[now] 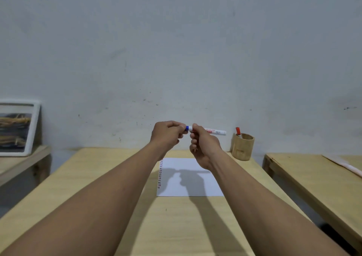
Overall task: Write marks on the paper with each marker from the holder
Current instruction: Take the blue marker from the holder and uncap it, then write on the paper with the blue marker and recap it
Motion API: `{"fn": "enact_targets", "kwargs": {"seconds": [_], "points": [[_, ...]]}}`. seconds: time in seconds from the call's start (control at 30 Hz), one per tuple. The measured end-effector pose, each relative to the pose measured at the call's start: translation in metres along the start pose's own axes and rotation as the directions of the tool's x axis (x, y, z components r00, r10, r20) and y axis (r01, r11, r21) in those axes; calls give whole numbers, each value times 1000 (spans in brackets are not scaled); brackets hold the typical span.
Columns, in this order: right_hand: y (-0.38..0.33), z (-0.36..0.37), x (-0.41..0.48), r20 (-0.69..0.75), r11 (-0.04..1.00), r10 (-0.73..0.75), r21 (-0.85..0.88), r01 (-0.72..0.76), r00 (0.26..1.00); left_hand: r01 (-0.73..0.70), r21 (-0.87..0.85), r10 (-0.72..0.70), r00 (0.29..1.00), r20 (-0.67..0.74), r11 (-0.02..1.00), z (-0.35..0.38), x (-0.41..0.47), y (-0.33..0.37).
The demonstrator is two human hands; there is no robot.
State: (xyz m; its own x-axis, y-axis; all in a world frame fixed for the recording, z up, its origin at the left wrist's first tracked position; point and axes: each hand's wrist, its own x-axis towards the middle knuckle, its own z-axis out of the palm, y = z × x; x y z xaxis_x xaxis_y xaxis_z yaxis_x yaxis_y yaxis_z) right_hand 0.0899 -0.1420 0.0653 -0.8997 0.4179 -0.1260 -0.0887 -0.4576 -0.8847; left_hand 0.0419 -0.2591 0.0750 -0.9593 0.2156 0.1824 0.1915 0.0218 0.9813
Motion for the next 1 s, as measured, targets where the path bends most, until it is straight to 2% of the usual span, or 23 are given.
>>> {"fn": "enact_targets", "kwargs": {"seconds": [0.17, 0.3, 0.43, 0.57, 0.7, 0.83, 1.0], "points": [[10, 5, 1, 3, 997, -76, 18, 76, 997, -18, 108, 20, 1000, -17, 994, -19, 7, -13], [25, 3, 3, 19, 996, -63, -68, 64, 998, -38, 326, 70, 994, -87, 945, -40, 14, -31], [46, 1, 5, 63, 980, -26, -196, 38, 998, 3, 602, 48, 996, -70, 799, -55, 16, -59], [70, -1, 10, 104, 935, -33, -349, 67, 994, 17, 762, 13, 999, -33, 648, -64, 16, -89], [91, -8, 14, 136, 840, -111, -516, 166, 984, 7, 823, 16, 1000, -20, 568, -65, 16, -115], [111, -15, 19, 134, 716, -143, -670, 196, 981, -14, 851, 9, 1000, 11, 524, -62, 15, -135], [139, -22, 19, 98, 606, -206, -768, 206, 974, -4, 839, 29, 999, -14, 545, -62, 9, -143]]}}
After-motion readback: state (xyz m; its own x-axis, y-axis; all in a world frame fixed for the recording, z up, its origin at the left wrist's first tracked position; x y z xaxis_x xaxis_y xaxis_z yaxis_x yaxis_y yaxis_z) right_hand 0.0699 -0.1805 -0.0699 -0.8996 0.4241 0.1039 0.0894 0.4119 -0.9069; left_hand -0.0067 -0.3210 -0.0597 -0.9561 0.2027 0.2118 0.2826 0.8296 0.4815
